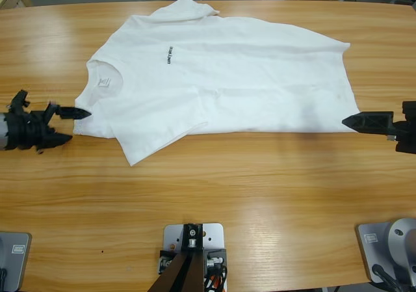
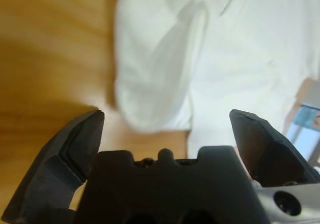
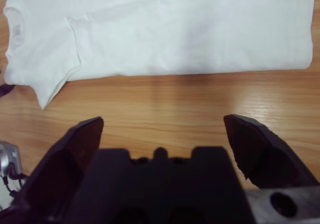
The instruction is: Fold clothes
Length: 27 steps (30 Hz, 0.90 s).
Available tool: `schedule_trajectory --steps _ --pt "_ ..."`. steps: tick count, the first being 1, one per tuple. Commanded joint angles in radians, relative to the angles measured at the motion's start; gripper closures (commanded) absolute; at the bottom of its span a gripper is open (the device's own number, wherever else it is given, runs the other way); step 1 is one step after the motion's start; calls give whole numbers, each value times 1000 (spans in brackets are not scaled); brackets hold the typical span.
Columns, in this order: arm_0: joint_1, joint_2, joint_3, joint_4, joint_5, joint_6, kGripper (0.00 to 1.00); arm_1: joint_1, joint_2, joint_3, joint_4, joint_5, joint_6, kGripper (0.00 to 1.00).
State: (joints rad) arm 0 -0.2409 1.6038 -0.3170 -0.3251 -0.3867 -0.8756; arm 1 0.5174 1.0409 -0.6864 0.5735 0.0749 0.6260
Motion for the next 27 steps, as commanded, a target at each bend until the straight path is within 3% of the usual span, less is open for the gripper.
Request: schedule_trajectory --steps 1,2,3,8,15,17,22,27 --pt "7 196 88 -184 -35 -81 94 -5 -25 36 12 -16 14 0" --pt "6 199 92 -186 -36 -87 156 -5 -17 36 12 -17 19 0" --pt "6 203 94 -186 -42 -89 284 -5 -3 36 12 -17 27 0" --pt "6 208 103 -191 -46 -72 994 -6 146 41 -31 -20 104 29" --pt "-6 239 111 -190 -58 -37 1000 -157 189 211 -234 -32 473 55" --pt "-6 241 107 -202 -71 -28 1000 -249 187 252 -303 -64 556 57" --pt "-6 250 102 -204 -74 -25 1000 -502 252 299 -429 -60 587 103" --pt "-6 270 94 -204 -74 -25 1000 -558 407 342 -559 -3 607 138"
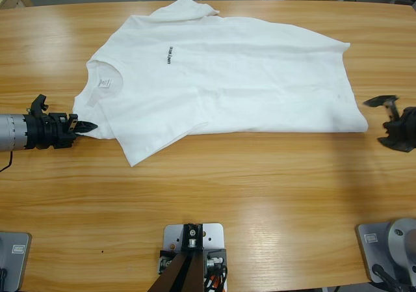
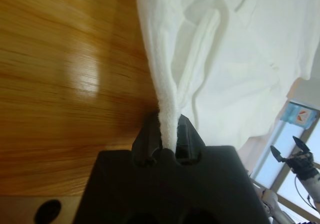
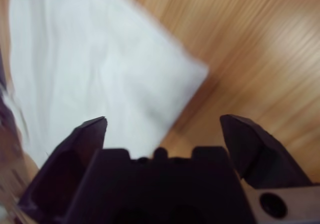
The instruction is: Fold clothes
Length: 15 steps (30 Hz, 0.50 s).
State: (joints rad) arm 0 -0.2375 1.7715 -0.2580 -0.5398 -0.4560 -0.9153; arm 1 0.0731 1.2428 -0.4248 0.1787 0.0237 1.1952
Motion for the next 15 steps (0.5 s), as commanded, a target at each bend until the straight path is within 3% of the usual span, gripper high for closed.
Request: schedule_trajectory --steps 1,6,11,14,15 --pt "-9 102 33 11 -4 14 1000 -121 231 91 -184 54 44 139" --pt "-3 103 31 11 -4 11 1000 -137 252 113 -231 78 61 142" --pt "1 105 30 11 -4 10 1000 -151 398 203 -492 162 65 276" --pt "1 107 32 11 -4 10 1000 -151 403 212 -504 171 69 285" --pt "1 109 30 11 -4 10 1000 -151 400 213 -503 171 70 334"
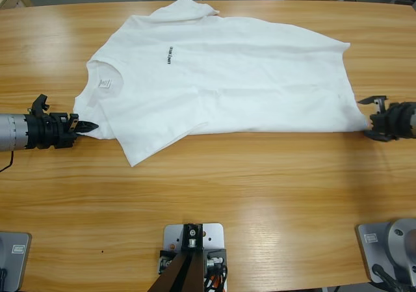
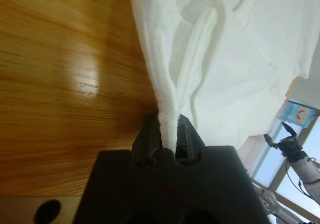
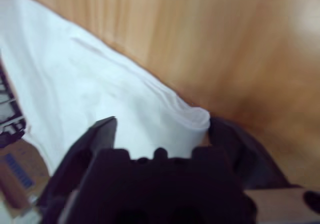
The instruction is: Fold clothes
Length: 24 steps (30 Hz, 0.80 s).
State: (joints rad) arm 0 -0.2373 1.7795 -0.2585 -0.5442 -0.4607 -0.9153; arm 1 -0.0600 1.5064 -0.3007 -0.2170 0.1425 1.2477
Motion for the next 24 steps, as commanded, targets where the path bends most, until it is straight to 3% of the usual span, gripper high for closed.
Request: schedule_trajectory --steps 1,3,6,8,9,20,22,24 --pt "1 103 29 15 1 10 1000 -18 134 89 -104 52 18 353" --pt "1 104 26 15 1 9 1000 -18 114 89 -88 47 17 387" --pt "1 105 27 16 1 9 1000 -18 42 80 -5 16 2 668" --pt "1 113 27 15 2 11 1000 -12 -5 74 56 -4 -17 956" --pt "0 115 28 15 2 12 1000 -6 -13 73 78 -9 -27 1000" --pt "-4 105 40 23 -1 1 1000 45 12 65 93 -20 -134 1000" --pt "-8 65 51 61 1 -24 1000 45 -29 27 191 -35 -145 1000" --pt "-15 -22 52 163 15 -54 1000 45 -94 -60 393 -81 -143 1000"
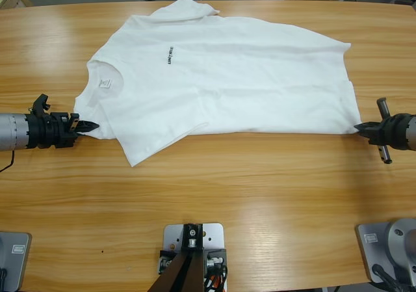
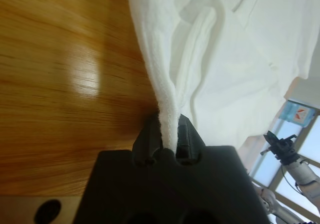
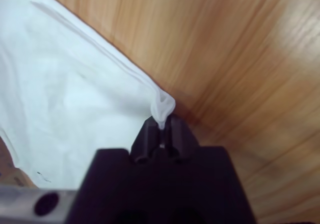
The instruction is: Fold clothes
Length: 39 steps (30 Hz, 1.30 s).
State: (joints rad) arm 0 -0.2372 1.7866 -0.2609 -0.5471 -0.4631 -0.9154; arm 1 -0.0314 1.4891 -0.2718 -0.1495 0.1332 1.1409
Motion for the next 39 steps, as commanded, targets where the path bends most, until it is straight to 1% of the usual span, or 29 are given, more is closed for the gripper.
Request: schedule_trajectory --steps 1,3,6,8,10,13,15,18,20,23,25,26,27,28,29,30,31,32,35,39 --pt "-16 -74 53 219 18 -65 1000 16 -103 -136 419 -91 -36 1000" --pt "-16 -152 51 326 19 -80 1000 16 -128 -211 560 -114 -38 1000" --pt "-17 -265 33 491 18 -102 1000 24 -151 -249 689 -117 -38 1000" --pt "-33 -347 -8 628 18 -133 1000 59 -166 -273 763 -108 -41 1000" --pt "-50 -417 -57 758 20 -151 1000 107 -162 -340 880 -107 -32 1000" --pt "-62 -498 -118 907 29 -168 1000 145 -166 -425 1039 -108 -24 1000" --pt "-78 -528 -140 964 36 -183 1000 156 -172 -460 1132 -111 -23 1000" --pt "-103 -538 -150 991 43 -199 1000 186 -195 -484 1218 -109 -10 1000" --pt "-107 -541 -152 999 44 -208 1000 215 -208 -491 1247 -106 8 1000" --pt "-113 -538 -162 1019 51 -216 1000 229 -215 -492 1259 -106 18 1000" --pt "-141 -537 -179 1046 71 -250 1000 233 -223 -494 1261 -104 22 1000" --pt "-154 -536 -187 1061 77 -265 1000 235 -225 -498 1259 -95 30 837" --pt "-163 -543 -191 1071 82 -281 1000 237 -226 -505 1265 -92 36 272" --pt "-169 -554 -193 1075 83 -291 1000 237 -235 -513 1284 -104 42 37" --pt "-174 -567 -203 1088 83 -298 802 238 -249 -515 1305 -118 51 2" --pt "-182 -590 -223 1109 99 -300 302 238 -262 -515 1321 -126 53 0" --pt "-190 -618 -242 1127 119 -302 44 238 -271 -517 1332 -134 53 0" --pt "-191 -642 -266 1156 123 -310 5 238 -278 -526 1350 -143 53 0" --pt "-191 -718 -339 1286 143 -331 0 238 -266 -577 1403 -150 69 0" --pt "-191 -778 -393 1351 149 -342 0 296 -245 -682 1398 -202 41 0"
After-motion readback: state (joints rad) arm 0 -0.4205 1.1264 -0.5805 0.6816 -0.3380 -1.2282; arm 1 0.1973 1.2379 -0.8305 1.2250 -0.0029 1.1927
